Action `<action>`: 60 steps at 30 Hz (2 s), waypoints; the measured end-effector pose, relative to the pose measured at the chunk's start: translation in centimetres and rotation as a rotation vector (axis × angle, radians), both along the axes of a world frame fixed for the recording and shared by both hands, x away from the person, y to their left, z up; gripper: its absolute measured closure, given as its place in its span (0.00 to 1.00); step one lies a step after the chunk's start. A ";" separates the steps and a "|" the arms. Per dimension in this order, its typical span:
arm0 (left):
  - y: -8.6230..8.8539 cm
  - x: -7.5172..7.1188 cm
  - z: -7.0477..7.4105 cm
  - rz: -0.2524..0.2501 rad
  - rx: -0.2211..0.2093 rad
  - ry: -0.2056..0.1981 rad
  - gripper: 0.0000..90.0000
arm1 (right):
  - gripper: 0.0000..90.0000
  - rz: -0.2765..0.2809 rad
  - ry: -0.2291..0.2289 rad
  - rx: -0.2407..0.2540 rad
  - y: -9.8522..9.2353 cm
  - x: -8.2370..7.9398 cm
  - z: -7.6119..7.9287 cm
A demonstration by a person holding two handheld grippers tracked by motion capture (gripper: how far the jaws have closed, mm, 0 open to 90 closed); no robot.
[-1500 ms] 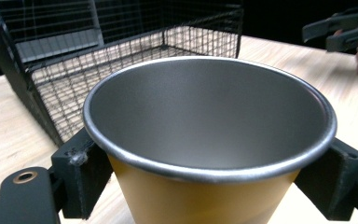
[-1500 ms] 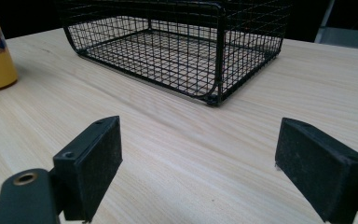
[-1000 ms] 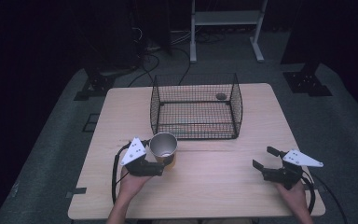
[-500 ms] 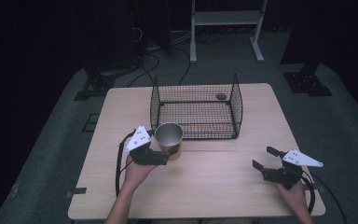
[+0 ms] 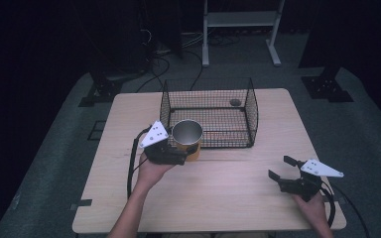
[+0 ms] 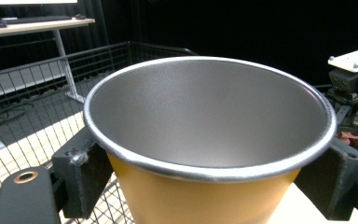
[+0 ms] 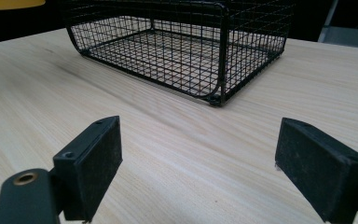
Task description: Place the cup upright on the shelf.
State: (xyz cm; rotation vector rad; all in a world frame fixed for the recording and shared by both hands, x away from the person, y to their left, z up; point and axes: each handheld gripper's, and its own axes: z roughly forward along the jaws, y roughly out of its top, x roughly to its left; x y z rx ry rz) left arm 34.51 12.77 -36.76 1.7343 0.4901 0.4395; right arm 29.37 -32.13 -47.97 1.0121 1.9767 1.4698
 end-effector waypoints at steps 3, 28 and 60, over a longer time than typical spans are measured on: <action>-0.3 0.6 0.6 0.005 -0.008 0.003 0.16 | 0.15 0.000 0.000 0.000 0.0 0.0 0.0; -1.9 5.3 3.9 -0.014 0.007 0.010 0.16 | 0.15 0.002 0.002 0.008 -0.1 0.0 0.0; -5.0 11.5 4.4 -0.022 0.064 0.045 0.16 | 0.15 0.001 0.003 0.013 -0.1 0.0 0.0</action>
